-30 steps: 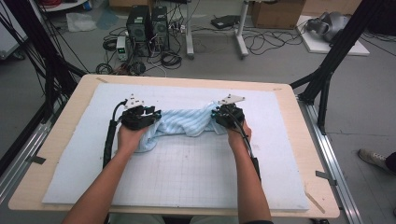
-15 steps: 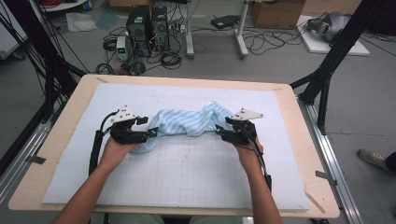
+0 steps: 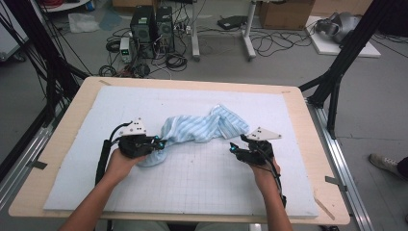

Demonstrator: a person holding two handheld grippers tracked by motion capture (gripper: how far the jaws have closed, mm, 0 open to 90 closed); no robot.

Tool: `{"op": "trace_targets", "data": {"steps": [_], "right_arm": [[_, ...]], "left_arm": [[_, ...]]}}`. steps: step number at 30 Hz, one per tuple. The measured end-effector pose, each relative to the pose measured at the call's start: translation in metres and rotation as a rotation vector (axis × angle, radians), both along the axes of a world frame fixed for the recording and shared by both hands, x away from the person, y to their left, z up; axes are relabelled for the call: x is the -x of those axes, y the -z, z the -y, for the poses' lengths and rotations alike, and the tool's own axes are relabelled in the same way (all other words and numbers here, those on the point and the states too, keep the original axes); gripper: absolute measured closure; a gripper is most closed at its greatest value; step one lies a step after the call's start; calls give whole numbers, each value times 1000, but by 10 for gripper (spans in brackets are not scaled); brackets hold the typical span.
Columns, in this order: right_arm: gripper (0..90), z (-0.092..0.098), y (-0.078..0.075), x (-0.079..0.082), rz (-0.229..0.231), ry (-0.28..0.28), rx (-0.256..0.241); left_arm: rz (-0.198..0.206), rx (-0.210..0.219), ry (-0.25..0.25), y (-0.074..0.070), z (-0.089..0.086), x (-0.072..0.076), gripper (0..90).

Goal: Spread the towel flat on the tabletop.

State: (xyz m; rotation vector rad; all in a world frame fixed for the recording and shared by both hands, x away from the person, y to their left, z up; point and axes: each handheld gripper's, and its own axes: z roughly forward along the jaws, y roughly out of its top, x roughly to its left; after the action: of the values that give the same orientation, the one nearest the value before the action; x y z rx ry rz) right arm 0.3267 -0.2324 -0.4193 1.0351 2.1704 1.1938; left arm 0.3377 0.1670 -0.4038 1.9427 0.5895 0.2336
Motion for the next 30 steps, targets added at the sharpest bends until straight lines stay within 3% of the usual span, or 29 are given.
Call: {"op": "trace_targets", "data": {"steps": [1,5,8,11,15,17,18,19,22,26,28,30], "right_arm": [[457,4,2,4,0,7,-5],[461,12,3,11,1,20,-23],[465,16,2,13,-1,23,-40],[472,16,3,13,-3,23,-50],[491,8,6,12,-17,-8,-50],[492,0,9,10,-28,-26,-47],[494,-4,11,9,-35,-36,-45],[497,-9,12,7,-40,-45,-45],[497,-28,15,1,-58,-83,-42],[494,-59,17,-9,-57,-142,-25],[498,-75,18,-17,-62,-163,-8],[565,-89,19,-26,-79,-162,20]], "left_arm": [[-1,38,54,-6,4,6,857],[0,127,156,-19,14,18,857],[5,132,160,-22,19,22,857],[-8,92,104,-16,16,17,856],[-23,11,-39,-4,6,9,850],[-14,-28,-101,0,0,6,846],[-14,-28,-101,0,0,6,845],[-7,-72,-159,3,-4,3,843],[9,-120,-226,5,-9,0,836],[9,-120,-283,7,-13,-3,764],[6,-114,-305,7,-14,-4,680],[16,-110,-348,7,-18,-3,560]]}}
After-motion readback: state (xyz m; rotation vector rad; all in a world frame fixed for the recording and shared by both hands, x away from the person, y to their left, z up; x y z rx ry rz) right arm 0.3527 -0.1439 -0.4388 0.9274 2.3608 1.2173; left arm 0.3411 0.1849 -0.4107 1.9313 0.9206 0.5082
